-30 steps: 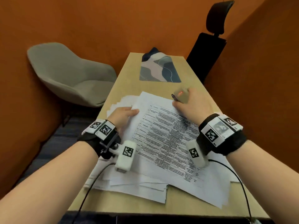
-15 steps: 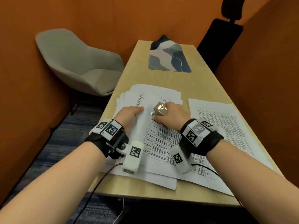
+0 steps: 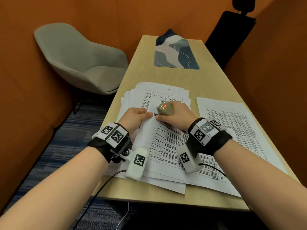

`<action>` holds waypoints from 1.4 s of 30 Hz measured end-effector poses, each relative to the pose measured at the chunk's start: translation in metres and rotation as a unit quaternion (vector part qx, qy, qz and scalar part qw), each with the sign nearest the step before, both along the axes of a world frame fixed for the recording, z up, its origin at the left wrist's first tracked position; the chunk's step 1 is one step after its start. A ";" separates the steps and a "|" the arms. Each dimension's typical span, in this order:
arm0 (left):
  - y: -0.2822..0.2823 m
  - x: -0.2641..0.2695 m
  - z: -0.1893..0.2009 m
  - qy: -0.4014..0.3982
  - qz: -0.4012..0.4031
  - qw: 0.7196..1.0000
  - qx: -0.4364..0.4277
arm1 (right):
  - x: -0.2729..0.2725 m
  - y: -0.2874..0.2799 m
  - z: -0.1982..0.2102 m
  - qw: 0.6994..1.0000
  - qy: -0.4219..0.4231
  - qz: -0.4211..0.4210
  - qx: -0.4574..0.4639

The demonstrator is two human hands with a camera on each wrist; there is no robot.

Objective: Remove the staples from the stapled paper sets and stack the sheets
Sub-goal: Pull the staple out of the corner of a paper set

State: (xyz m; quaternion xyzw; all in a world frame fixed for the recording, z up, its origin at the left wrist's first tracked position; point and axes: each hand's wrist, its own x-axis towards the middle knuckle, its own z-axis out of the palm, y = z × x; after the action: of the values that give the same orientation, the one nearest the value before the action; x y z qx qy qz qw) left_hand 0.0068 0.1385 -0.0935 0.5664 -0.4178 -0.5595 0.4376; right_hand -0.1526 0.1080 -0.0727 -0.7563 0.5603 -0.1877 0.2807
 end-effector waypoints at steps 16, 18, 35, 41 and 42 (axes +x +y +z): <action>-0.001 -0.003 -0.001 0.009 -0.060 0.997 -0.043 | -0.001 -0.002 0.004 0.996 0.063 0.033 -0.056; 0.000 -0.003 0.000 0.018 -0.051 0.998 -0.039 | 0.000 -0.001 0.006 0.994 0.075 0.035 -0.069; -0.003 -0.006 0.004 -0.052 -0.006 0.999 0.004 | 0.001 0.018 0.008 0.935 0.180 0.097 -0.288; 0.000 -0.001 0.008 0.001 -0.058 0.998 -0.007 | 0.001 0.010 0.003 0.992 0.057 -0.009 -0.115; 0.002 0.000 0.010 0.006 -0.071 0.997 -0.007 | 0.000 0.007 0.002 0.996 0.023 -0.017 -0.080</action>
State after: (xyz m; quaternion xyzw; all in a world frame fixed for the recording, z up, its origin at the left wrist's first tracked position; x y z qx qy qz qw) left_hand 0.0069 0.1404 -0.0839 0.5291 -0.4585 -0.5896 0.4027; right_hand -0.1521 0.1153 -0.0704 -0.7705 0.5628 -0.2195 0.2035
